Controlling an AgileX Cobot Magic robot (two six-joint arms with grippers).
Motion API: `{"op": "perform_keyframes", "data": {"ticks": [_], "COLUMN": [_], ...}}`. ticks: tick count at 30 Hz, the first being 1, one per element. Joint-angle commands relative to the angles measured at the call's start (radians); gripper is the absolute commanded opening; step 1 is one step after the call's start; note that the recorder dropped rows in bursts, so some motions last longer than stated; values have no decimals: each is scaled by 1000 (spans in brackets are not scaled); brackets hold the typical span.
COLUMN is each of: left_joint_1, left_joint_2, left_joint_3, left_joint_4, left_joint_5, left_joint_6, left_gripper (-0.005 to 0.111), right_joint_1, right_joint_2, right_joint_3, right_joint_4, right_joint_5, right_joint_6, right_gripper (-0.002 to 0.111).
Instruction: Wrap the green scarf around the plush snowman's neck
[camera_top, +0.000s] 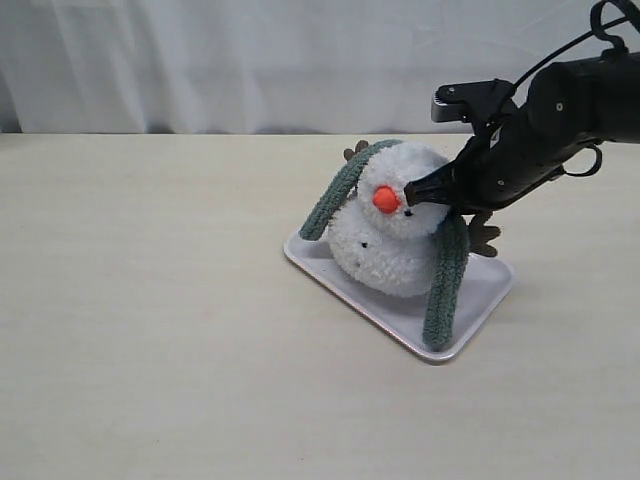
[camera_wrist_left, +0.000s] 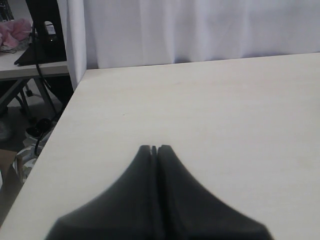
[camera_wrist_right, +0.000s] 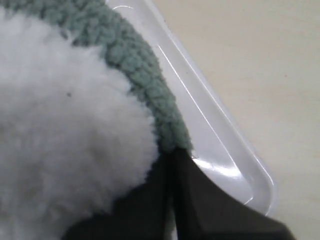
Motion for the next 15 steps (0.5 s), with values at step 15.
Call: {"op": "perform_keyframes", "data": {"ticks": [15], "left_joint_1": [-1], "left_joint_2": [-2], "left_joint_3": [3], "left_joint_4": [-2], "left_joint_5": [-12], "left_joint_6": [-2], "left_gripper": [0], "right_joint_1": [-5], "right_joint_2": [-241], "right_joint_3": [-2], "right_joint_4": [2], "right_joint_5": [207], "right_joint_6": [-36], "right_gripper": [38]}}
